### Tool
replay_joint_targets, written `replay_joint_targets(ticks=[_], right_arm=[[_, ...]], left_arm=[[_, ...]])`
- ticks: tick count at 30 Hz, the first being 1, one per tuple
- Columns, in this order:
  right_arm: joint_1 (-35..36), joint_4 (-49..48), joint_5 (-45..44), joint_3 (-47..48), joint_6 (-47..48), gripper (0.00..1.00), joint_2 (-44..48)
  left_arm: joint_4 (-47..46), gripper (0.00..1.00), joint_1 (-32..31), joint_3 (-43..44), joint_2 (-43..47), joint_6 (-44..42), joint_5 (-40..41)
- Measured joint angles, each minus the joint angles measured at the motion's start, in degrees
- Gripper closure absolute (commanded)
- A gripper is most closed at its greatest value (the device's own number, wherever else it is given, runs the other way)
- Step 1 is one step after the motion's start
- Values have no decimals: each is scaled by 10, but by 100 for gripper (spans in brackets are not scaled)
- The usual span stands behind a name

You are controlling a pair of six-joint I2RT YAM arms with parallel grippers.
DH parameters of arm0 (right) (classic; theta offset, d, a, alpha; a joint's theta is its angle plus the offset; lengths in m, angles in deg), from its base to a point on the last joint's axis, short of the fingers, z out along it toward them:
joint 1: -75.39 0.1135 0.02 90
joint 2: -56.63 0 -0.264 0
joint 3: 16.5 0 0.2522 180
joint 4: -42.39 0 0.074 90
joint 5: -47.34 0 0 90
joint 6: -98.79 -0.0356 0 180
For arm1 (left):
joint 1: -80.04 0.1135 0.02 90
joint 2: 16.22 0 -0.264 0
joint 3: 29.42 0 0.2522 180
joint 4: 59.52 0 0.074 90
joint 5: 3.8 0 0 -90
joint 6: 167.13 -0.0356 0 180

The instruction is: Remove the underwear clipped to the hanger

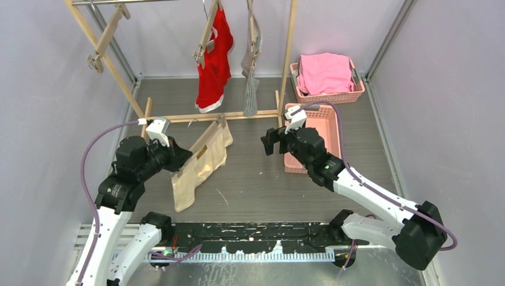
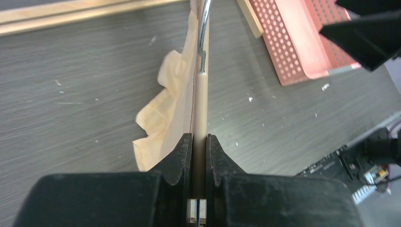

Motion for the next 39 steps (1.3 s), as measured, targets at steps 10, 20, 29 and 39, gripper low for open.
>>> replay_joint_targets(ticks=[10,20,29,39], right_arm=[[-81,-3,216,65,30,0,8],[-131,-34,475,94,28,0,-11],[-133,-74,584,106,7,3,-34],[-147,-109,662,125,-19,96,-49]], left_arm=[[-45,100,0,-38,8,6,-171],[-102,100,0,-39,9,21,-284],[-125,100,0,-39,9,31,-335],[-148,100,0,-39,12,40,-353]])
